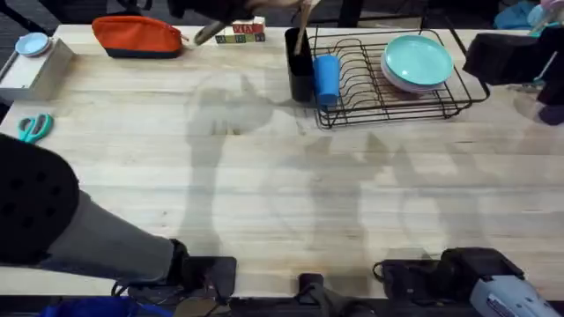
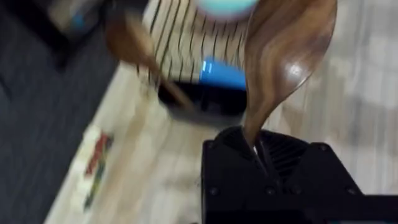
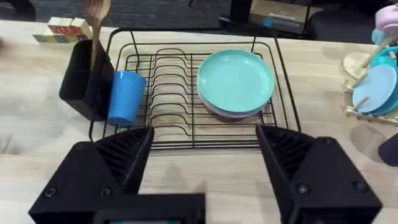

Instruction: Pick up the spoon on the table one by one and put them onto the rack

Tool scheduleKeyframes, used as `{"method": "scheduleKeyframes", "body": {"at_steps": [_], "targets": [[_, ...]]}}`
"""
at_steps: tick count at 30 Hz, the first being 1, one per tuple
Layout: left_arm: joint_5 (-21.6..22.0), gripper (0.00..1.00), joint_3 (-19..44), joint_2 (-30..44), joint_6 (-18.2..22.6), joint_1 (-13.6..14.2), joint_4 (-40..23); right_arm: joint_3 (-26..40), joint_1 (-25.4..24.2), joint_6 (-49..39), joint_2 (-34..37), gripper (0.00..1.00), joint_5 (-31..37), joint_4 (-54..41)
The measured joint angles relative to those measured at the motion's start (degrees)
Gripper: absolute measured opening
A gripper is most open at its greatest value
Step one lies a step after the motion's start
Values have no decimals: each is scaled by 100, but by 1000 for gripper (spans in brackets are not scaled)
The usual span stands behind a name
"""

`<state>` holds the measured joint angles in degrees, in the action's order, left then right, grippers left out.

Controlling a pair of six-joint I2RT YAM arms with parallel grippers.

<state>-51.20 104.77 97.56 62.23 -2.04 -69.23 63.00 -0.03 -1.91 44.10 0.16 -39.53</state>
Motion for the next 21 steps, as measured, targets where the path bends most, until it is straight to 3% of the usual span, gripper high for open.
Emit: {"method": "scheduleKeyframes", "body": {"at_steps": [6,14,21], "targets": [[-1083,40,0,0,92,33,341,0,0,2,0,998,0,0],[-1498,40,0,79,127,291,438,0,0,1,0,998,0,2],[-1939,41,0,638,128,358,603,0,0,-1,0,998,0,3]]}}
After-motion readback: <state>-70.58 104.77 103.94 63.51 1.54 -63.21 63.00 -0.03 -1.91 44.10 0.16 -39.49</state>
